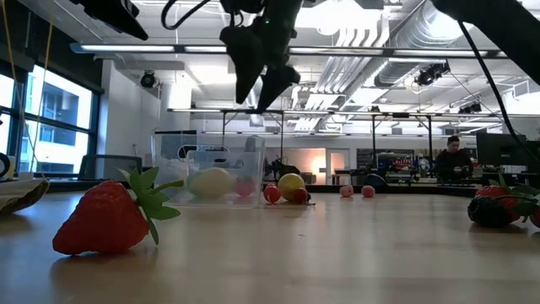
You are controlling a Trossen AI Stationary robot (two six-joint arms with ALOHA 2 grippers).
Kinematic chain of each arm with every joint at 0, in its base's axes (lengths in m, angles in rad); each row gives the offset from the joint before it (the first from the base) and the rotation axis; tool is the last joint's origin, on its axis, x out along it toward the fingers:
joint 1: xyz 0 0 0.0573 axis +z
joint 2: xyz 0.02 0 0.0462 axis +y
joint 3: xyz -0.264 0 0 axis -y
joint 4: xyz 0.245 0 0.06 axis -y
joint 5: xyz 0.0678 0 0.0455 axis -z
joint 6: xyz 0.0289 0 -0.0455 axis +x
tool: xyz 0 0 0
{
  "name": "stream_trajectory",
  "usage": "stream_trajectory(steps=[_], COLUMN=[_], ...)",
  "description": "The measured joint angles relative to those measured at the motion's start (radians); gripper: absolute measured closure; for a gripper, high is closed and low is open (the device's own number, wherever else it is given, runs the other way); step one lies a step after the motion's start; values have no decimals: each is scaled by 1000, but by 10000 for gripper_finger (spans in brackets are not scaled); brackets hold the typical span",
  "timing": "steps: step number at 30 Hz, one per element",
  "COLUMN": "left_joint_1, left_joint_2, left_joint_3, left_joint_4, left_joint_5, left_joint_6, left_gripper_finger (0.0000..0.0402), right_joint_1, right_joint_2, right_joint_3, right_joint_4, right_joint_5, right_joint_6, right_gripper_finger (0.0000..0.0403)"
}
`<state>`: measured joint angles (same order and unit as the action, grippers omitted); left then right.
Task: Pick and placing Produce into tupperware
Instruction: Put the peach into the transparent bin
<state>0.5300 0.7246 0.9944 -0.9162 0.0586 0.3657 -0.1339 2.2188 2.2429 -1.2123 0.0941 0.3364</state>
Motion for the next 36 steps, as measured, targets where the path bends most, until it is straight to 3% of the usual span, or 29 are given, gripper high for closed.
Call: stream_trajectory(steps=[23, 32, 36], left_joint_1=[0, 0, 0], left_joint_2=[0, 0, 0], left_joint_3=[0, 0, 0], left_joint_4=[0, 0, 0], left_joint_5=[0, 0, 0], left_joint_6=[0, 0, 0], left_gripper_finger=[401, 401, 401], right_joint_1=[51, 40, 42], right_joint_2=[-18, 32, 32], right_joint_3=[0, 0, 0], right_joint_4=[136, 251, 280], right_joint_5=[21, -63, -53], right_joint_6=[-31, -67, -104], right_gripper_finger=[107, 107, 107])
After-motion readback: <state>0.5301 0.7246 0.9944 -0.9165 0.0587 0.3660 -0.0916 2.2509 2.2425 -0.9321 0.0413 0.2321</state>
